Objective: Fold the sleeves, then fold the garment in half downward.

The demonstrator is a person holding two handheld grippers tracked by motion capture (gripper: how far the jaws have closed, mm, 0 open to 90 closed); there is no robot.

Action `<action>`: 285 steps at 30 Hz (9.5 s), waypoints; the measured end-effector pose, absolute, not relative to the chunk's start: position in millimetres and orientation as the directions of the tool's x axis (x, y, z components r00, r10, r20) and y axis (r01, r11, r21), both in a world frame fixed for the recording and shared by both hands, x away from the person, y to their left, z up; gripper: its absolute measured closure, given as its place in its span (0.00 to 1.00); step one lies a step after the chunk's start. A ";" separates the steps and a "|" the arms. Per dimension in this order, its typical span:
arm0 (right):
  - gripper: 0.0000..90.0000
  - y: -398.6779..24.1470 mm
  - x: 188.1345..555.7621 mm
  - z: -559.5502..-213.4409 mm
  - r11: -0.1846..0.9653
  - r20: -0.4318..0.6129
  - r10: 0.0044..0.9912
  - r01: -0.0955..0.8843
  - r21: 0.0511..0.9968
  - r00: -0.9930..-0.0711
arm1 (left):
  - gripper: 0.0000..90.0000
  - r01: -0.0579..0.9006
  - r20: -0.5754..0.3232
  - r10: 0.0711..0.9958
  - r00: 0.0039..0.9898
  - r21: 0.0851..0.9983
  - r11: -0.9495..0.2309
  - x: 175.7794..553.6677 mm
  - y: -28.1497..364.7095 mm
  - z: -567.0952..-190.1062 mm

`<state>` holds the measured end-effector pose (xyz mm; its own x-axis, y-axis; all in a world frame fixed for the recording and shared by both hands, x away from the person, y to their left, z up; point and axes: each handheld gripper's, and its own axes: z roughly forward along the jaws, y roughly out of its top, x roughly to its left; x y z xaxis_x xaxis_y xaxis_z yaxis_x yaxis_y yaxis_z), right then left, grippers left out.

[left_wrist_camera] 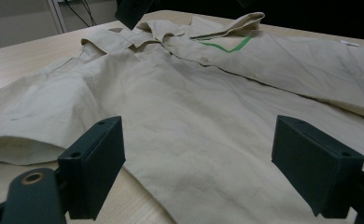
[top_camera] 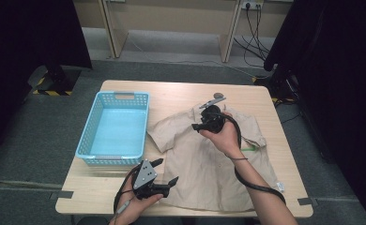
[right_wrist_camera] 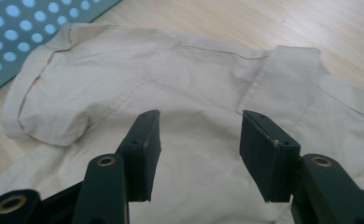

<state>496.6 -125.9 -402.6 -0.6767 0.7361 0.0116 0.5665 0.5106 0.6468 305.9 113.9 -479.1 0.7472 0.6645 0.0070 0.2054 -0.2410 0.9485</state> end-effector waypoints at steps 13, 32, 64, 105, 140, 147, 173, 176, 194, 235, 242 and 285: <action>0.55 -85.8 488.7 -410.5 0.558 0.020 0.682 0.537 0.633 -0.732 | 0.18 0.202 0.004 0.665 0.746 0.951 -0.232 304.7 114.6 -479.2; 0.56 -30.9 485.0 -413.1 0.617 0.017 0.607 0.485 0.620 -0.794 | 0.18 0.198 0.001 0.659 0.752 0.953 -0.227 302.4 116.3 -479.2; 0.57 15.4 489.0 -448.0 0.726 0.051 0.527 0.480 0.493 -0.848 | 0.18 0.196 0.004 0.652 0.759 0.952 -0.233 301.9 116.5 -479.2; 0.99 25.4 484.1 -453.9 0.733 0.028 0.506 0.447 0.513 -0.862 | 0.18 0.198 -0.003 0.650 0.760 0.953 -0.227 302.2 117.2 -479.3; 0.92 -98.0 482.1 -424.1 0.454 0.087 0.734 0.581 0.675 -0.674 | 0.18 0.211 -0.006 0.656 0.755 0.949 -0.234 302.9 116.3 -479.2; 0.79 -118.3 487.6 -429.7 0.425 0.077 0.794 0.642 0.638 -0.603 | 0.18 0.213 -0.007 0.655 0.756 0.949 -0.235 303.1 116.3 -479.2; 0.97 -82.6 521.0 -426.6 0.482 -0.018 0.783 0.588 0.649 -0.622 | 0.18 0.204 0.000 0.652 0.759 0.950 -0.238 302.4 116.1 -479.2; 0.96 -86.4 526.8 -437.3 0.487 -0.043 0.804 0.615 0.620 -0.593 | 0.18 0.205 0.000 0.652 0.758 0.950 -0.238 302.4 116.0 -479.2; 0.62 -138.1 511.1 -407.4 0.459 -0.036 0.804 0.581 0.672 -0.593 | 0.18 0.221 -0.024 0.651 0.758 0.950 -0.222 304.2 118.2 -479.1; 0.52 -292.2 511.3 -380.6 0.274 0.031 0.915 0.677 0.683 -0.401 | 0.23 0.230 0.031 0.685 0.728 0.930 -0.287 424.5 82.7 -400.2; 0.54 -292.9 535.4 -386.6 0.285 0.014 0.922 0.700 0.655 -0.388 | 0.25 0.288 0.043 0.703 0.710 0.893 -0.346 477.2 60.9 -396.3; 0.57 -277.2 618.7 -449.9 0.287 -0.012 0.945 0.814 0.506 -0.325 | 0.38 0.600 -0.028 0.836 0.548 0.710 -0.370 601.1 41.2 -473.3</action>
<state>618.7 -277.2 -449.9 -0.3255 0.9455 -0.0119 0.8138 0.2865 0.5056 601.1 41.2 -473.3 0.5483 0.8358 -0.0281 0.5998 -0.3696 0.7097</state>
